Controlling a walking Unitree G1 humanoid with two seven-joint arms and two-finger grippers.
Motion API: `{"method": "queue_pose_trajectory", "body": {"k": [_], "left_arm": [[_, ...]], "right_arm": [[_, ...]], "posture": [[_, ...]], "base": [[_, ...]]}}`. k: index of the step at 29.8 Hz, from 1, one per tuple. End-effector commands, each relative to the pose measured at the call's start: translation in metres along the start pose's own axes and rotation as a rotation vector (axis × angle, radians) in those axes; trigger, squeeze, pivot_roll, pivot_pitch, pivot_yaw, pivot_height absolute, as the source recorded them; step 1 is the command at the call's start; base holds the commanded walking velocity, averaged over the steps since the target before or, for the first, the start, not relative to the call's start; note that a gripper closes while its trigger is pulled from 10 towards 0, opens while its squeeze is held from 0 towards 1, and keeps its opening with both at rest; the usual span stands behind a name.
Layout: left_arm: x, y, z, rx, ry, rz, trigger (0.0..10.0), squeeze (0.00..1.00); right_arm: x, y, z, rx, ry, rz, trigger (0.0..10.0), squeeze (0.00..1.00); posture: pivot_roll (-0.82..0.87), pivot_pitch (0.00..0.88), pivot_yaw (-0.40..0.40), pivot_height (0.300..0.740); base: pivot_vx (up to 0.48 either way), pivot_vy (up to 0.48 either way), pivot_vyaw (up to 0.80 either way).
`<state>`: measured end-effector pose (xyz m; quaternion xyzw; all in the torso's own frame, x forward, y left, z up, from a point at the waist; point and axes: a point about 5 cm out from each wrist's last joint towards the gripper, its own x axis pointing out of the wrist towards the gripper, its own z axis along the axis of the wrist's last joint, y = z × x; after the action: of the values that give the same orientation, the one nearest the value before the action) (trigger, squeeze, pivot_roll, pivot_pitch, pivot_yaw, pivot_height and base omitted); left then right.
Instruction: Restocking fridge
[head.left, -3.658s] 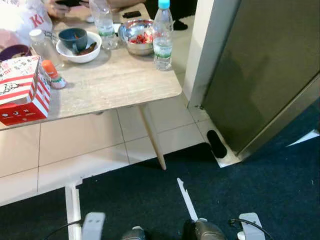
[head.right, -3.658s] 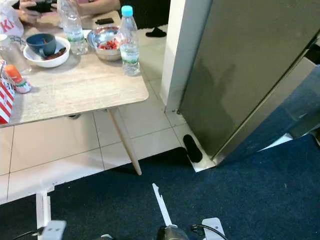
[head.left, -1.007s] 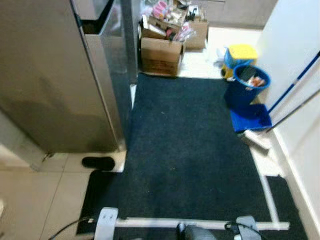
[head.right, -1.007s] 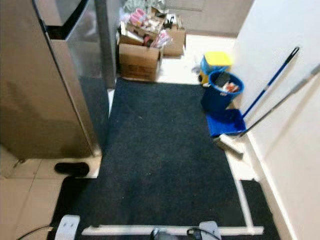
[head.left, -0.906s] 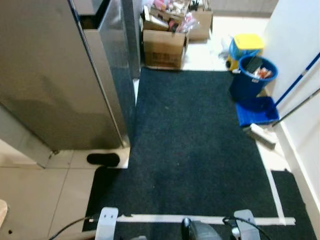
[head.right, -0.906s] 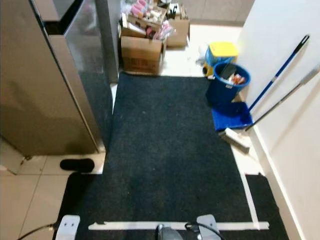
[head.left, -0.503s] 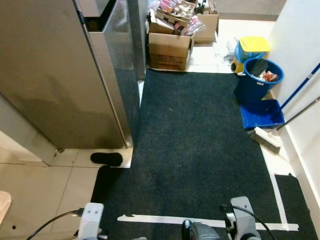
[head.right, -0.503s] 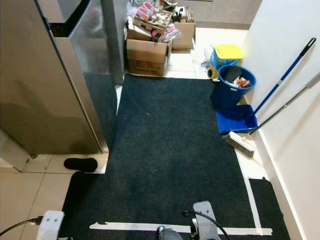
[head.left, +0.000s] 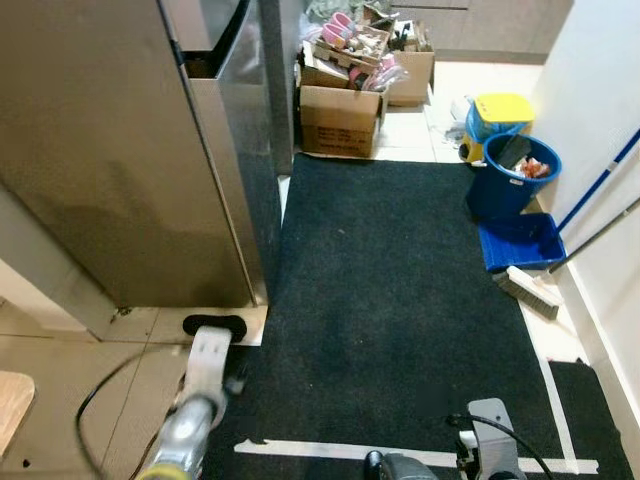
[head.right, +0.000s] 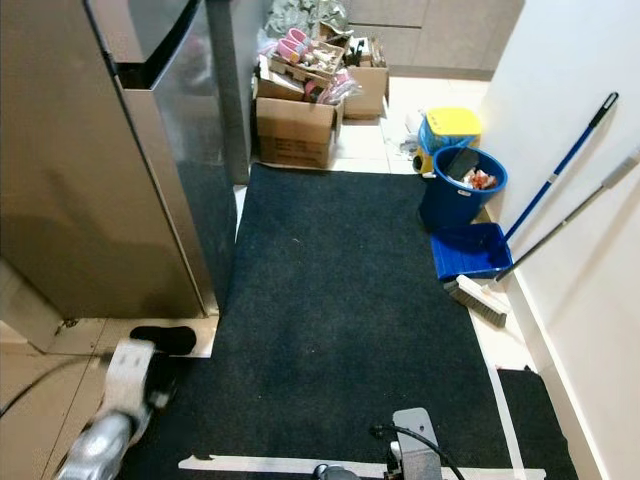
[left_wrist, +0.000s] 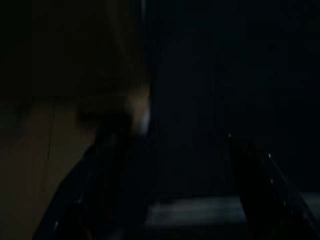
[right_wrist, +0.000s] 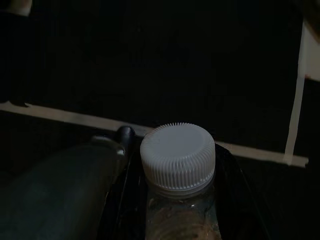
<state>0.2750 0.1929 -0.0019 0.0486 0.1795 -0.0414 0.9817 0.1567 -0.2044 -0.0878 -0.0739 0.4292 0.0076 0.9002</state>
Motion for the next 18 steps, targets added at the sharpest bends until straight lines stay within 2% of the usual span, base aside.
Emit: {"method": "queue_pose_trajectory", "body": {"k": [1, 2, 3, 4, 6, 7, 8, 10, 13, 14, 16, 17, 18], "left_arm": [[0.005, -0.012, 0.010, -0.036, -0.030, -0.013, 10.0, 0.00], [0.009, -0.016, 0.018, -0.041, -0.056, -0.015, 10.0, 0.00], [0.015, -0.021, 0.038, -0.070, -0.121, -0.022, 10.0, 0.00], [0.015, -0.021, 0.038, -0.070, -0.121, -0.022, 10.0, 0.00], [0.021, -0.025, 0.065, -0.109, -0.211, -0.028, 10.0, 0.00], [0.022, -0.026, 0.073, -0.119, -0.238, -0.027, 10.0, 0.00], [0.022, -0.026, 0.073, -0.119, -0.238, -0.027, 10.0, 0.00], [0.026, -0.026, 0.106, -0.154, -0.340, -0.021, 10.0, 0.00], [0.023, -0.025, 0.148, -0.137, -0.481, -0.011, 10.0, 0.00], [0.023, -0.025, 0.148, -0.137, -0.481, -0.011, 10.0, 0.00], [0.018, -0.023, 0.175, -0.136, -0.575, 0.012, 10.0, 0.00], [0.018, -0.023, 0.175, -0.136, -0.575, 0.012, 10.0, 0.00], [0.014, -0.021, 0.193, -0.142, -0.637, 0.028, 10.0, 0.00]], "right_arm": [[-0.002, -0.005, -0.003, 0.011, 0.002, -0.016, 10.0, 0.00], [-0.002, -0.005, -0.003, 0.011, 0.001, -0.017, 10.0, 0.00], [-0.002, -0.006, -0.003, 0.014, 0.000, -0.021, 10.0, 0.00], [-0.002, -0.006, -0.003, 0.014, 0.000, -0.021, 10.0, 0.00], [-0.002, -0.007, -0.005, 0.022, 0.002, -0.030, 10.0, 0.00], [-0.003, -0.008, -0.005, 0.025, 0.004, -0.033, 10.0, 0.00], [-0.003, -0.008, -0.005, 0.025, 0.004, -0.033, 10.0, 0.00], [-0.004, -0.007, -0.010, 0.017, 0.020, -0.031, 10.0, 0.00], [-0.004, -0.006, -0.011, 0.014, 0.028, -0.032, 10.0, 0.00], [-0.004, -0.006, -0.011, 0.014, 0.028, -0.032, 10.0, 0.00], [-0.004, -0.006, -0.011, 0.016, 0.028, -0.033, 10.0, 0.00], [-0.004, -0.006, -0.011, 0.016, 0.028, -0.033, 10.0, 0.00], [-0.004, -0.005, -0.011, 0.018, 0.028, -0.034, 10.0, 0.00]], "posture": [[-0.07, 0.053, -0.030, 0.740], [-0.07, 0.053, -0.030, 0.740], [-0.08, 0.054, -0.022, 0.740], [-0.08, 0.054, -0.022, 0.740], [-0.08, 0.049, -0.020, 0.740], [-0.08, 0.049, -0.020, 0.740], [-0.08, 0.049, -0.020, 0.740], [-0.08, 0.040, -0.019, 0.740], [-0.07, 0.034, -0.017, 0.740], [-0.07, 0.034, -0.017, 0.740], [-0.07, 0.031, -0.014, 0.740], [-0.07, 0.031, -0.014, 0.740], [-0.07, 0.028, -0.013, 0.740]], "base": [[0.000, 0.000, 0.00], [0.000, 0.000, 0.00], [0.000, 0.000, 0.00], [0.000, 0.000, 0.00], [0.000, 0.000, 0.00], [0.000, 0.000, 0.00], [0.000, 0.000, 0.00], [0.000, 0.000, 0.00], [0.000, 0.000, 0.00], [0.000, 0.000, 0.00], [0.000, 0.000, 0.00], [0.000, 0.000, 0.00], [0.000, 0.000, 0.00]]}}
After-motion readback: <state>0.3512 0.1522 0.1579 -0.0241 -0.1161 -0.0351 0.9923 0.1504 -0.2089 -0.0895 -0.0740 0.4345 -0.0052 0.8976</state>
